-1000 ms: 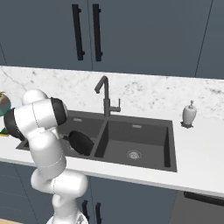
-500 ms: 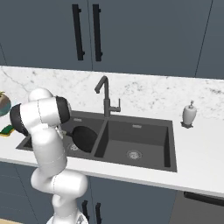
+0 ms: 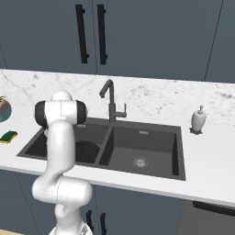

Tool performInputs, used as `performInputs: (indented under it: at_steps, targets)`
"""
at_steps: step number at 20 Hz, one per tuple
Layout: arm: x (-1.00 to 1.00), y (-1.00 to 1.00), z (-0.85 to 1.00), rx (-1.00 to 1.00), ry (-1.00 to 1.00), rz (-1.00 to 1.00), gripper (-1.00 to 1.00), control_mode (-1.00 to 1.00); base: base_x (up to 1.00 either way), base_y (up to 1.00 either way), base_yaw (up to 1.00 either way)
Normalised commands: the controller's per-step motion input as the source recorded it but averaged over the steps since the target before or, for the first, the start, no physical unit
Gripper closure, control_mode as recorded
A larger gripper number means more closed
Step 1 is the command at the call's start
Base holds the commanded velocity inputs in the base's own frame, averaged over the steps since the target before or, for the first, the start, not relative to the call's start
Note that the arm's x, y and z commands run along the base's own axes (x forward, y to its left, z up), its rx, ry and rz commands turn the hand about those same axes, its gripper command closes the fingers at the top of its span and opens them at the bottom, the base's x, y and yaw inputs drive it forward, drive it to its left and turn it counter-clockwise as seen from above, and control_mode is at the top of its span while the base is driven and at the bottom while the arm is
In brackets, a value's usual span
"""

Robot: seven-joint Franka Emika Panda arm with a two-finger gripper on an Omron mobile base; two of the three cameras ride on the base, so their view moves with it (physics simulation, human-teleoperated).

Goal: Pick the pan and sponge and place them into the sink. Then turn on the water.

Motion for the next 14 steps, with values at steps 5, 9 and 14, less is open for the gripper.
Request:
performInputs:
  at_steps: [5,9,14]
  targets:
    - [0.6,-0.02,-1.0,0.0,0.0,0.04,1.0,-1.0,0.0,0.0,0.0]
    - [0.3,0.0,-0.81,0.05,0.01,0.02,1.0,-1.0,0.0,0.0,0.0]
    - [-0.19,0.01,-0.02,0.11,0.0,0.0,-1.0,-1.0,0.0,0.0,0.0]
